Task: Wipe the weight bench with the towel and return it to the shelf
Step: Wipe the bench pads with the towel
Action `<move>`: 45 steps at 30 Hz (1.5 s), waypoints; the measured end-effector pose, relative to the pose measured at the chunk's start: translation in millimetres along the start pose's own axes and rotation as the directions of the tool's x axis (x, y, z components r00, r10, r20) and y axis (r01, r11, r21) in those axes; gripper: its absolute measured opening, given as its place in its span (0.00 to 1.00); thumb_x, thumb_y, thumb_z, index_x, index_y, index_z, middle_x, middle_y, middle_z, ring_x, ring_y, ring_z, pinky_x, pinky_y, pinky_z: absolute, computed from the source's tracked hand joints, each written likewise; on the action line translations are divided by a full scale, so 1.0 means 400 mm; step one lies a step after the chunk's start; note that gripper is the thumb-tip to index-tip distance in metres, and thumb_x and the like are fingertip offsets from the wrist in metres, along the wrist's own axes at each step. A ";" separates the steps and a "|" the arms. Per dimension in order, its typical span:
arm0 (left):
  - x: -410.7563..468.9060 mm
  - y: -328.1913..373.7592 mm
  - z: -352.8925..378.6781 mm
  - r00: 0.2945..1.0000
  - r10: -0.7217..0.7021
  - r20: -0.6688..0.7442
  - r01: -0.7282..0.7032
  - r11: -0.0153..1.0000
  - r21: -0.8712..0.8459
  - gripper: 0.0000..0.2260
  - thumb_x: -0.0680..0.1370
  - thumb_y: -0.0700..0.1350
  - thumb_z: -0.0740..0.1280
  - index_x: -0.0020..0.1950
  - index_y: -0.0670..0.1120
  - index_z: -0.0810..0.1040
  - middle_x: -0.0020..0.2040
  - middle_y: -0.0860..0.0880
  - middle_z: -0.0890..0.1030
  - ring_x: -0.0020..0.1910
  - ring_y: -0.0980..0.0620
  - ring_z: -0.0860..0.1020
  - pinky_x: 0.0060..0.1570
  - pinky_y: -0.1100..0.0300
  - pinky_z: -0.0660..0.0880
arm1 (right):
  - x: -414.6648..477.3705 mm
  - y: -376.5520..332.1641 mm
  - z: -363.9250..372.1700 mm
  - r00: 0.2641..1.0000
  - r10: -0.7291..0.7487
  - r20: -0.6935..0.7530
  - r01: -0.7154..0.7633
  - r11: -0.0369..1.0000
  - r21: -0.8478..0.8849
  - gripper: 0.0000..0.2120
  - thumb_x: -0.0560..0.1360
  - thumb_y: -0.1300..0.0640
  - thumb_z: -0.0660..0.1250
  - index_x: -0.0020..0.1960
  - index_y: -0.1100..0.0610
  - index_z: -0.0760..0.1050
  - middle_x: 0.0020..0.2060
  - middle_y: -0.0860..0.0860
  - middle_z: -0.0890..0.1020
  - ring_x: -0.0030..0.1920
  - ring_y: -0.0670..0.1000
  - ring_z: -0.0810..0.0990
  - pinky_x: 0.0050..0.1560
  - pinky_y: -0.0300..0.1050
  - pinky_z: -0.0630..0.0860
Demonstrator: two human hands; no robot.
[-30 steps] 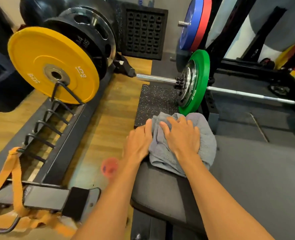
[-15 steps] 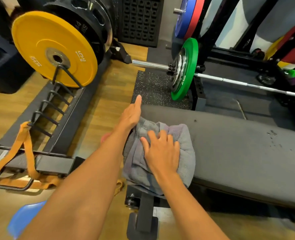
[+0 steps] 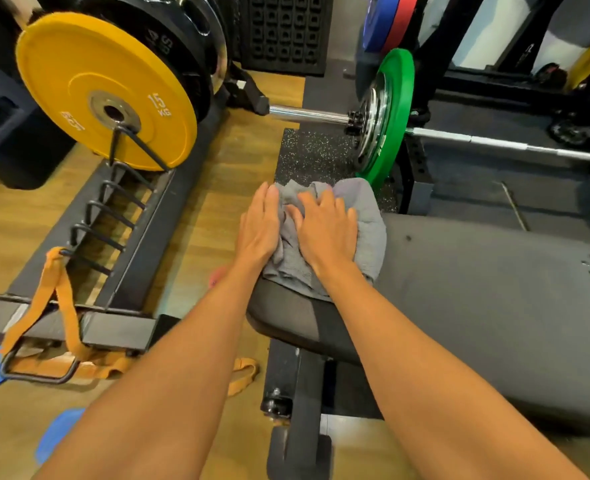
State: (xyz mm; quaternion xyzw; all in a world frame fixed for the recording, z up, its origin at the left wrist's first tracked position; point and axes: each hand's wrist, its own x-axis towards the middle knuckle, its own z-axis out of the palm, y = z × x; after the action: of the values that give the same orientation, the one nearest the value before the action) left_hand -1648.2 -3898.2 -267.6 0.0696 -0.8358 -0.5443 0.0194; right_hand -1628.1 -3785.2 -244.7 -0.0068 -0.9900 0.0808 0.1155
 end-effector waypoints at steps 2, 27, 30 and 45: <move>-0.020 0.011 -0.005 0.998 0.010 0.057 -0.019 0.987 0.158 0.24 0.82 0.59 0.47 0.75 0.52 0.63 0.74 0.48 0.68 0.72 0.44 0.66 0.68 0.51 0.59 | -0.107 0.043 -0.043 1.000 0.021 0.018 -0.021 1.000 0.004 0.16 0.80 0.41 0.56 0.57 0.50 0.74 0.55 0.56 0.77 0.54 0.60 0.74 0.49 0.55 0.68; 0.018 0.138 0.273 0.918 0.265 0.295 -0.354 0.883 0.309 0.21 0.80 0.51 0.48 0.54 0.45 0.78 0.56 0.44 0.82 0.55 0.41 0.77 0.54 0.51 0.65 | -0.154 0.388 -0.104 0.995 0.089 -0.039 -0.091 0.995 -0.050 0.16 0.79 0.40 0.57 0.54 0.50 0.75 0.47 0.54 0.77 0.46 0.58 0.74 0.44 0.53 0.67; 0.011 0.161 0.286 0.907 0.232 0.352 -0.386 0.792 0.473 0.22 0.83 0.50 0.47 0.50 0.43 0.79 0.52 0.41 0.82 0.51 0.39 0.77 0.53 0.49 0.61 | -0.330 0.432 -0.159 0.990 0.130 -0.049 -0.132 0.991 -0.034 0.15 0.79 0.41 0.57 0.55 0.49 0.75 0.44 0.52 0.76 0.42 0.56 0.73 0.41 0.51 0.68; 0.034 0.236 0.391 0.948 0.155 0.278 -0.289 0.788 0.543 0.29 0.80 0.63 0.46 0.39 0.45 0.78 0.51 0.37 0.80 0.44 0.40 0.73 0.46 0.48 0.66 | 0.015 0.565 -0.080 0.988 0.139 -0.069 -0.146 0.984 -0.104 0.19 0.81 0.40 0.53 0.58 0.51 0.75 0.51 0.54 0.79 0.51 0.58 0.76 0.48 0.54 0.69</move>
State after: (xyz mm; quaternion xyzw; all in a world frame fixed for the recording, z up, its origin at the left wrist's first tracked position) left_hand -1687.6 -3720.5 -245.5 -0.0875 -0.9602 -0.2633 -0.0306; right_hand -1627.7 -3557.1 -249.0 -0.0865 -0.9859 0.0344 0.1393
